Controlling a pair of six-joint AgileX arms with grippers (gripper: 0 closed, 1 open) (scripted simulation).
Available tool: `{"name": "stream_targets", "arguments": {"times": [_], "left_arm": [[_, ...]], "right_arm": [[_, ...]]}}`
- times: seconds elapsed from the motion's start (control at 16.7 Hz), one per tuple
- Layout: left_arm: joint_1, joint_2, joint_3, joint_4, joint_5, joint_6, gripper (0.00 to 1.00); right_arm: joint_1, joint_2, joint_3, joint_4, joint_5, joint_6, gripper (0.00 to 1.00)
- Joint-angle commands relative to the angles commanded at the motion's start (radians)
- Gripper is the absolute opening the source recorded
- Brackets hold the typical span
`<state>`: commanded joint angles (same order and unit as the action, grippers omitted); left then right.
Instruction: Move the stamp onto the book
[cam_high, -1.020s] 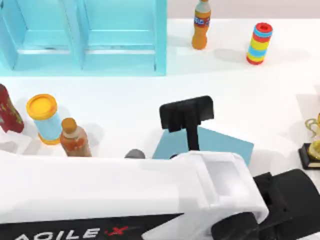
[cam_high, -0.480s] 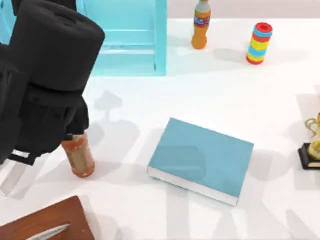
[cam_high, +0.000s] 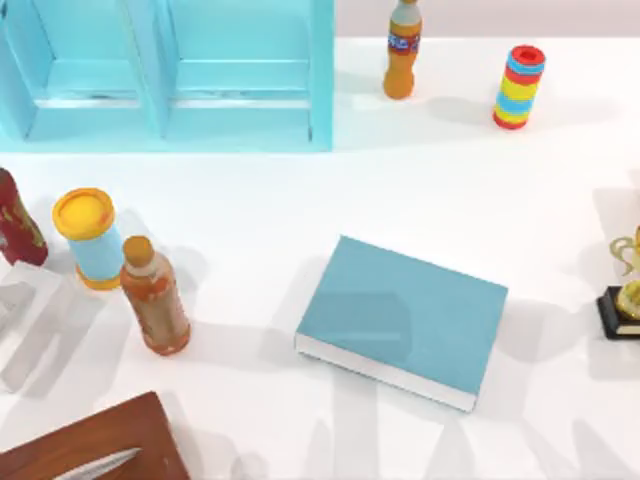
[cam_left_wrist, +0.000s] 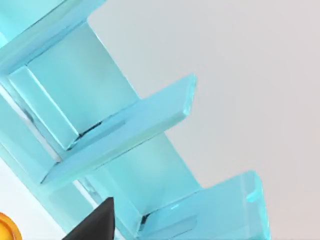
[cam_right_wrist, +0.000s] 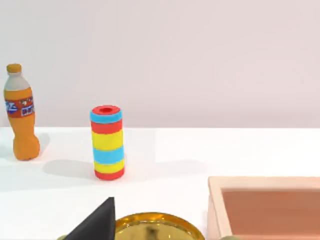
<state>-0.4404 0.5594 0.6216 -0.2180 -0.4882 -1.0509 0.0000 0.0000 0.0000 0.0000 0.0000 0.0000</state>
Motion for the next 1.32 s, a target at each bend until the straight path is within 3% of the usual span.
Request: {"name": "stream_targets", "arguments": {"times": [0.36,0.66,0.9,1.32], "left_arm": [[0.249,-0.321,-0.321,0.140,0.258,0.592,1.00],[0.388,-0.495,-0.532,0.200,0.421,0.923,1.00],[0.437,-0.555,-0.615,0.217,0.483,1.042,1.00],[0.440,-0.559,-0.622,0.218,0.488,1.051,1.00]], "right_arm": [[0.000,0.000,0.000,0.000,0.000,0.000,1.00],[0.000,0.000,0.000,0.000,0.000,0.000,1.00],[0.000,0.000,0.000,0.000,0.000,0.000,1.00],[0.000,0.000,0.000,0.000,0.000,0.000,1.00]]}}
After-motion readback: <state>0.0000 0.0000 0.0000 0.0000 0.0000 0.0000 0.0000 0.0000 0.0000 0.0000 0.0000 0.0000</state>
